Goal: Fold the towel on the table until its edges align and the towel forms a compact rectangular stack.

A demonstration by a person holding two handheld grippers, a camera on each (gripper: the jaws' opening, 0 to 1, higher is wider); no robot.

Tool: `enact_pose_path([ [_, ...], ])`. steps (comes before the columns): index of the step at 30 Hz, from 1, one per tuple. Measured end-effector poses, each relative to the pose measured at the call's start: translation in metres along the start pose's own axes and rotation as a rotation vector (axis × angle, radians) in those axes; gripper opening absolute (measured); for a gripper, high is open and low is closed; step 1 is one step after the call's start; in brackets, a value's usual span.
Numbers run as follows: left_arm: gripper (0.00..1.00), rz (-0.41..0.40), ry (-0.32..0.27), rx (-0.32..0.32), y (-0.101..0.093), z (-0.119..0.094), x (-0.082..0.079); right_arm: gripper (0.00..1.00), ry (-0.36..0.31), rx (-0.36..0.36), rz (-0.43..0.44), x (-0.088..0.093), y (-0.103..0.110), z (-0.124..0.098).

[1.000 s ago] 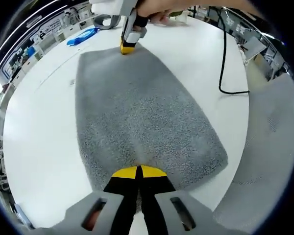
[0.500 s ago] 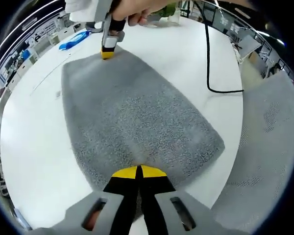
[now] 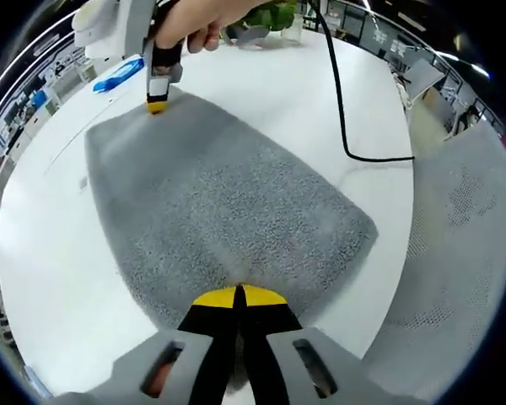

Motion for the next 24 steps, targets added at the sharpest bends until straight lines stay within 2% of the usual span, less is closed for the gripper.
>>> enact_pose_path([
  [9, 0.0, 0.015, -0.02, 0.01, -0.008, 0.004, -0.009, 0.0, -0.04, -0.019, 0.026, -0.008, -0.006, 0.002],
  [18, 0.0, 0.017, -0.037, 0.025, -0.011, 0.006, -0.015, 0.0, -0.04, -0.025, 0.026, -0.013, -0.008, 0.004],
  [24, 0.0, 0.009, -0.033, 0.004, -0.014, 0.007, -0.02, 0.0, -0.041, -0.016, 0.012, -0.015, -0.009, 0.005],
])
Point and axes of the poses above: the point that each gripper's makers call its tool centre point, and the gripper's own axes: z roughly forward along the fingers, y roughly to its left, x roughly out of its underside, the point moved 4 cm from there along -z, roughly backward along the fingers, and after that the axes turned 8 degrees about -x, right-handed, at the moved point
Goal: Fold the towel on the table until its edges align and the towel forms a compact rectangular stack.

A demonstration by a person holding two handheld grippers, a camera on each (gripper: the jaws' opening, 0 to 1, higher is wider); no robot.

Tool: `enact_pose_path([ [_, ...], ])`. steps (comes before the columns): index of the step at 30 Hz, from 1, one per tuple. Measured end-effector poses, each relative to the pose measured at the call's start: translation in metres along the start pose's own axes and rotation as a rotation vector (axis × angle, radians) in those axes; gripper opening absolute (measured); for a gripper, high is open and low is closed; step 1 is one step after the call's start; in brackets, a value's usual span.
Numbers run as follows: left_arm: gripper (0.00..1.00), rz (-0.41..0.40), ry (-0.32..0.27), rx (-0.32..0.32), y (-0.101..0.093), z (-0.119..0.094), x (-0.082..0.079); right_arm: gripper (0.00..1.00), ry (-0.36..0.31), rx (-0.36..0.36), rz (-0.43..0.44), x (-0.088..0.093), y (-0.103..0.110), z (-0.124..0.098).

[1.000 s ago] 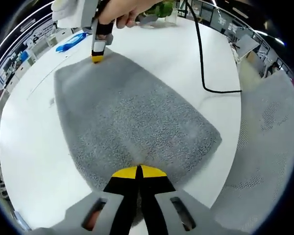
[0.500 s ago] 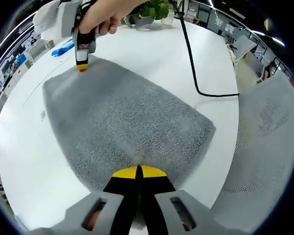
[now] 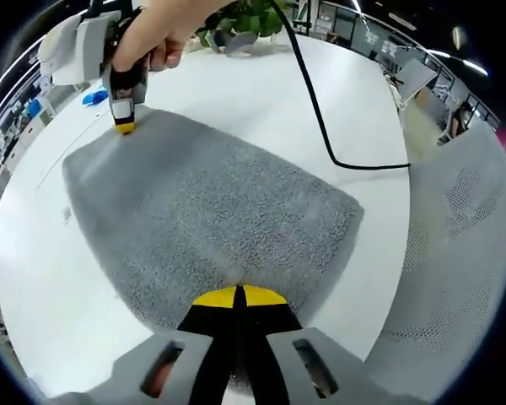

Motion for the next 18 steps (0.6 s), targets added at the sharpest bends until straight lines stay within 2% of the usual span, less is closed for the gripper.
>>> enact_pose_path([
  [4, 0.0, -0.008, 0.008, -0.014, 0.0, 0.0, 0.0, 0.0, -0.039, -0.007, 0.05, 0.002, -0.002, -0.002],
  [8, 0.0, -0.017, 0.017, -0.013, 0.0, 0.0, 0.0, 0.0, -0.053, -0.015, 0.045, 0.002, -0.001, -0.004],
  [10, 0.0, -0.028, 0.017, -0.008, 0.001, 0.0, 0.0, 0.0, -0.085, -0.027, 0.108, 0.001, 0.0, -0.007],
  [12, 0.0, -0.052, 0.011, -0.003, 0.002, 0.0, 0.001, 0.0, -0.149, -0.048, 0.171, 0.0, 0.001, -0.012],
  [15, 0.01, -0.043, -0.009, -0.002, 0.001, -0.001, 0.002, 0.0, -0.225, -0.061, 0.207, -0.001, 0.0, -0.024],
  [18, 0.01, 0.033, -0.078, -0.007, 0.0, -0.001, 0.002, 0.0, -0.306, -0.055, 0.204, -0.005, 0.003, -0.045],
])
Point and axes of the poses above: the point that each gripper's makers call its tool centre point, and the gripper's own axes: z roughly forward along the fingers, y roughly to its left, x roughly out of its underside, the point moved 4 cm from there along -z, roughly backward along the fingers, and after that the axes turned 8 degrees about -x, right-handed, at the moved point
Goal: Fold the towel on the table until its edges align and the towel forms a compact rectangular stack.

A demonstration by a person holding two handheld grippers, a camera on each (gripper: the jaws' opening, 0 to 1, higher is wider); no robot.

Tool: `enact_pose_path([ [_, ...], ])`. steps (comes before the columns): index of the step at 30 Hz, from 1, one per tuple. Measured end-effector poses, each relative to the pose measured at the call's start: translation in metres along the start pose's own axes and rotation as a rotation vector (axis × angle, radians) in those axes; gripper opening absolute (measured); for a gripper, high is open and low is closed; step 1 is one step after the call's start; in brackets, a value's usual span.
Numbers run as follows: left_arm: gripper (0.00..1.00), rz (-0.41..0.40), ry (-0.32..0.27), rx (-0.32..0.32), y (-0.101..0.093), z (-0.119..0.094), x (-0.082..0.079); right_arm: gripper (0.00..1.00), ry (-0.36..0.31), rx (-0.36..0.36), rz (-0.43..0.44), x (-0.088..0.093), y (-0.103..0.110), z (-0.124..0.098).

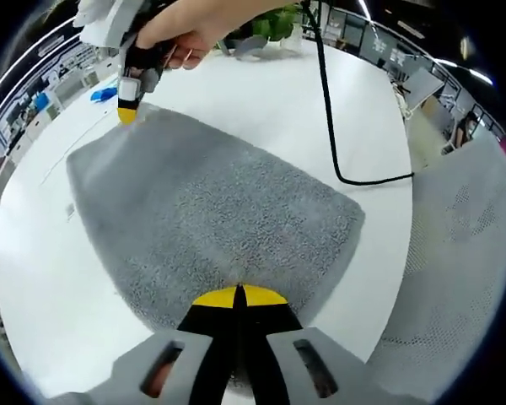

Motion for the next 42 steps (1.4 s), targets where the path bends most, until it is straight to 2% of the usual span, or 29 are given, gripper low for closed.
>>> enact_pose_path([
  [3, 0.01, -0.023, -0.004, 0.009, 0.002, 0.0, 0.001, 0.0, -0.022, -0.007, -0.028, 0.001, 0.013, -0.019],
  [5, 0.01, -0.106, 0.006, 0.024, 0.003, 0.001, 0.001, 0.0, -0.033, -0.022, -0.039, 0.005, 0.026, -0.029],
  [7, 0.01, -0.134, 0.005, 0.037, 0.004, 0.001, 0.001, 0.0, -0.052, -0.035, -0.051, 0.008, 0.036, -0.036],
  [9, 0.01, -0.233, -0.012, 0.066, 0.006, 0.0, 0.003, 0.0, -0.067, -0.048, -0.072, 0.022, 0.056, -0.051],
  [13, 0.09, -0.261, -0.046, 0.105, 0.008, -0.007, 0.004, 0.0, -0.09, -0.067, -0.073, 0.042, 0.079, -0.068],
  [16, 0.17, -0.237, -0.078, 0.096, 0.012, -0.017, 0.003, 0.0, -0.115, -0.083, -0.062, 0.059, 0.099, -0.081],
  [20, 0.19, -0.154, -0.139, 0.079, 0.016, -0.032, 0.004, 0.03, -0.137, -0.162, -0.04, 0.079, 0.132, -0.091],
  [23, 0.22, -0.102, -0.187, 0.075, 0.015, -0.042, 0.004, 0.09, -0.109, -0.213, -0.077, 0.097, 0.155, -0.096],
  [24, 0.23, -0.076, -0.203, 0.098, 0.012, -0.045, 0.004, 0.1, -0.097, -0.228, -0.102, 0.103, 0.16, -0.097],
  [26, 0.25, -0.041, -0.213, 0.102, 0.007, -0.048, 0.007, 0.13, -0.084, -0.251, -0.12, 0.113, 0.171, -0.098],
  [27, 0.27, -0.007, -0.219, 0.115, 0.004, -0.048, 0.008, 0.16, -0.079, -0.285, -0.129, 0.118, 0.179, -0.098],
  [29, 0.31, -0.001, -0.22, 0.136, -0.002, -0.048, 0.012, 0.22, -0.061, -0.326, -0.133, 0.125, 0.188, -0.099],
  [33, 0.34, -0.003, -0.217, 0.154, -0.007, -0.045, 0.016, 0.26, -0.039, -0.365, -0.19, 0.138, 0.204, -0.095],
  [36, 0.41, 0.002, -0.198, 0.17, -0.012, -0.04, 0.022, 0.28, 0.011, -0.366, -0.226, 0.149, 0.209, -0.087],
  [40, 0.5, 0.017, -0.191, 0.188, -0.017, -0.036, 0.028, 0.3, 0.026, -0.365, -0.241, 0.154, 0.211, -0.081],
  [42, 0.52, 0.033, -0.182, 0.182, -0.018, -0.035, 0.03, 0.31, 0.034, -0.359, -0.26, 0.156, 0.212, -0.078],
])
Point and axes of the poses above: the point that each gripper's makers call its tool centre point, and the gripper's own axes: z roughly forward along the fingers, y roughly to its left, x roughly out of its underside, the point moved 4 cm from there along -z, roughly backward along the fingers, and after that the axes turned 8 degrees about -x, right-handed, at the moved point
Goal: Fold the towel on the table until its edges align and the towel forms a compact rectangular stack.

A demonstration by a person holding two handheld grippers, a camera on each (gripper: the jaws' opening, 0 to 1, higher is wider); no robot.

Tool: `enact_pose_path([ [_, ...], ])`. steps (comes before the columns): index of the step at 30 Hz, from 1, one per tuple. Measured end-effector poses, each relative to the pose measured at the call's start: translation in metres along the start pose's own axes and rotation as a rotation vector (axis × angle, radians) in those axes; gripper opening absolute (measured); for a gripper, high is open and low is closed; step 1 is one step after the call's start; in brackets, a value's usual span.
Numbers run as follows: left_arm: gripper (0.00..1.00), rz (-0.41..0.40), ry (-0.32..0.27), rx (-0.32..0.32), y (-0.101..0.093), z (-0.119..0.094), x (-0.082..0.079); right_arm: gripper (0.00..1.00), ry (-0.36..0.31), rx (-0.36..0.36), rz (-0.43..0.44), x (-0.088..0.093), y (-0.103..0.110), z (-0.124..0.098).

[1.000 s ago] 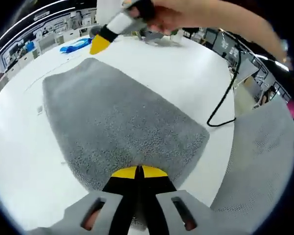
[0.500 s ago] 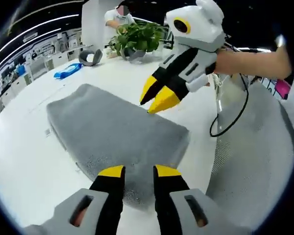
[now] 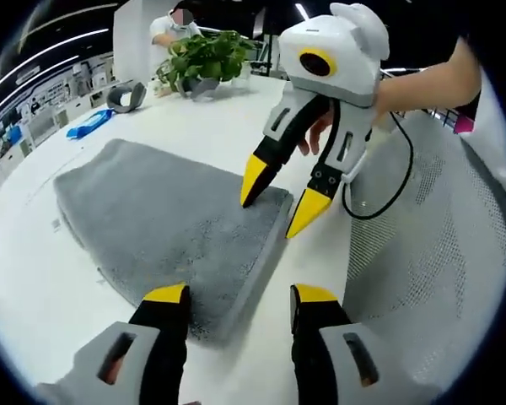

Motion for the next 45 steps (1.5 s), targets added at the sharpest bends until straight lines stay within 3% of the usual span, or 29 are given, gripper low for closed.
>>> enact_pose_path([
  [5, 0.53, 0.017, 0.01, 0.0, -0.003, 0.003, 0.006, 0.32, 0.028, 0.002, -0.017, 0.007, 0.0, 0.006],
  [16, 0.5, 0.126, 0.027, -0.064, -0.005, 0.009, 0.011, 0.38, 0.028, 0.026, -0.084, 0.012, 0.007, 0.012],
  [21, 0.5, 0.114, 0.017, -0.07, -0.004, 0.008, 0.01, 0.38, 0.04, 0.057, -0.137, 0.014, 0.007, 0.013],
  [28, 0.49, 0.098, 0.002, -0.086, -0.004, 0.009, 0.01, 0.34, 0.003, 0.092, -0.108, 0.013, 0.004, 0.013],
  [32, 0.4, 0.087, -0.005, -0.125, 0.001, 0.009, 0.009, 0.25, -0.008, 0.14, -0.123, 0.01, -0.003, 0.011],
  [38, 0.23, 0.121, 0.023, -0.175, 0.011, 0.011, 0.011, 0.18, 0.018, 0.143, -0.127, 0.012, -0.004, 0.01],
  [40, 0.17, 0.162, 0.018, -0.197, 0.013, 0.012, 0.01, 0.09, 0.018, 0.195, -0.193, 0.007, -0.011, 0.007],
  [45, 0.12, 0.176, 0.036, -0.238, 0.016, 0.017, 0.01, 0.06, 0.061, 0.205, -0.176, 0.009, -0.006, 0.009],
])
Point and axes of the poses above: the point that each gripper's makers call its tool centre point, and the gripper's own axes: z roughly forward along the fingers, y roughly to its left, x roughly out of its underside, the point moved 4 cm from there along -z, roughly backward along the fingers, and after that the axes turned 8 degrees about -x, right-handed, at the moved point
